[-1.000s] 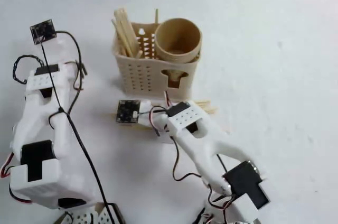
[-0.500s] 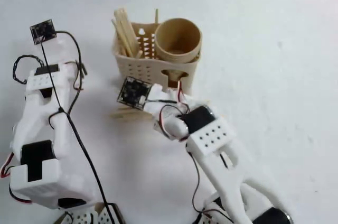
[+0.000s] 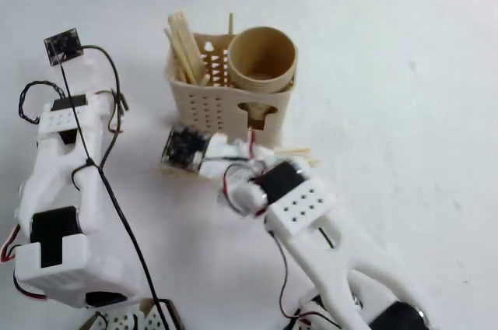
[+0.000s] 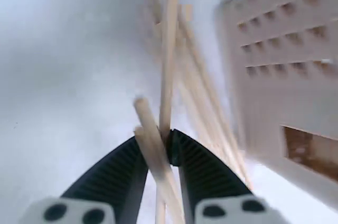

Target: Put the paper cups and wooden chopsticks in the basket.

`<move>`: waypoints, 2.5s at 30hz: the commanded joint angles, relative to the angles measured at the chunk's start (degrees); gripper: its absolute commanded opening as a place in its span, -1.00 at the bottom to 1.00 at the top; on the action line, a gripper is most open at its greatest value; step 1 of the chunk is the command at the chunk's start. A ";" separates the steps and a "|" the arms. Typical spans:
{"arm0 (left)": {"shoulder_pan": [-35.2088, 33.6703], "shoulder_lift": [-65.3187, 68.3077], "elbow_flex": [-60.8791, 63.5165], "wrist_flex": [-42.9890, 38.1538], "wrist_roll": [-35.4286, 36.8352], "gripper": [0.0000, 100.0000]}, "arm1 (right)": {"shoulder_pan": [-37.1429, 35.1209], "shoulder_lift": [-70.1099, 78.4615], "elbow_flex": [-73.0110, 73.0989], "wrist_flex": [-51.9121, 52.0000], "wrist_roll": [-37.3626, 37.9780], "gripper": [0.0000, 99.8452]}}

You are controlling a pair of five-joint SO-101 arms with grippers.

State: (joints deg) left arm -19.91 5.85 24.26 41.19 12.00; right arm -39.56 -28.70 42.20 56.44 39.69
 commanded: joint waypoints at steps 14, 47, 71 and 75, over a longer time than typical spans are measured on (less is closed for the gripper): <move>0.31 -1.63 -0.44 -0.70 0.35 -0.67 | -0.31 14.55 6.42 -13.41 0.00 -0.87; 0.31 -1.63 -0.35 -0.62 0.35 -0.67 | 17.36 -23.08 14.42 6.46 10.20 -0.81; 0.40 -1.54 -0.44 -0.97 0.35 -0.67 | 14.81 -20.62 0.62 4.09 -2.37 -0.97; 0.40 -1.54 -0.44 -0.97 0.35 -0.67 | 11.30 -20.62 -4.40 6.37 -4.75 -0.97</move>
State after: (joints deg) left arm -19.91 5.85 24.26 41.19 12.00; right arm -25.14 -49.45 44.66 60.92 37.41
